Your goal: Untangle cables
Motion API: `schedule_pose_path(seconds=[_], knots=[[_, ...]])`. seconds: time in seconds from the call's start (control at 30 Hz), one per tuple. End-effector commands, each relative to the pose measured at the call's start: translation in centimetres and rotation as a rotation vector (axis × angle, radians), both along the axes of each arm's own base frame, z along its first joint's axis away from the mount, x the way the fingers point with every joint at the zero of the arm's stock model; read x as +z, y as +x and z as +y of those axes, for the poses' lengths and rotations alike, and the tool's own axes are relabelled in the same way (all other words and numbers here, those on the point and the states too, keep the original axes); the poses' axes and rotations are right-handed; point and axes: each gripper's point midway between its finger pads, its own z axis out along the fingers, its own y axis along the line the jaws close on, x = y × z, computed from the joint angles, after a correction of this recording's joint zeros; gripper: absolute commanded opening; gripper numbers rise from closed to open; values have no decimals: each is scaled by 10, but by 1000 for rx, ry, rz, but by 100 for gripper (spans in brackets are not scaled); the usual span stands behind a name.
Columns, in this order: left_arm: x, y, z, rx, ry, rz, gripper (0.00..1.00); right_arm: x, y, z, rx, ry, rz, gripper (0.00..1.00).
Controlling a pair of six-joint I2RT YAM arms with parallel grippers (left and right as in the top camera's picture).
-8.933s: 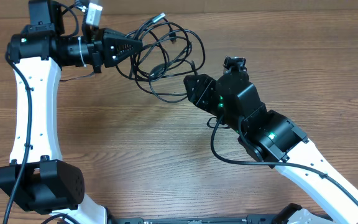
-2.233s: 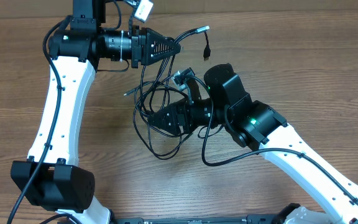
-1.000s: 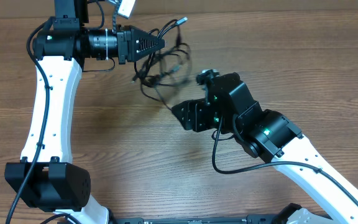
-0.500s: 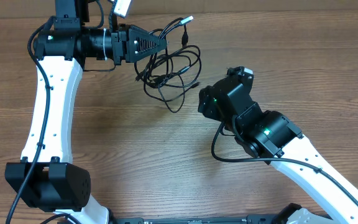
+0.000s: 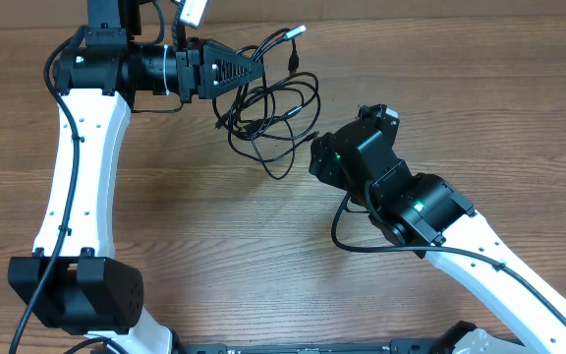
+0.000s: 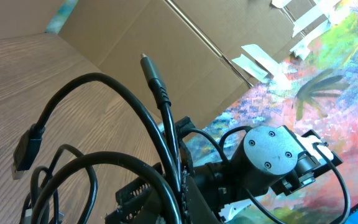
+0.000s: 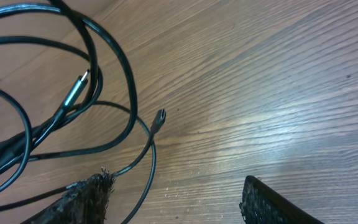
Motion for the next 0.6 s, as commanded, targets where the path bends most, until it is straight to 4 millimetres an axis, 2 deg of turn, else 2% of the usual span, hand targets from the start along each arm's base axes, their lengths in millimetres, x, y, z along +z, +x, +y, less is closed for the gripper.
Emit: schedule_pose_path(seconds=[0.0, 0.37, 0.47, 0.57], knots=[[23, -17, -4, -41, -34, -78, 5, 4, 7, -12, -65, -33, -30, 68], [23, -18, -5, -44, -35, -80, 4, -7, 30, -74, -221, -74, 16, 67], [23, -19, -8, -52, -36, -123, 4, -6, 37, -73, -149, -62, 11, 67], [24, -22, -14, -70, -40, -210, 4, -2, 39, -58, -8, -47, -7, 68]])
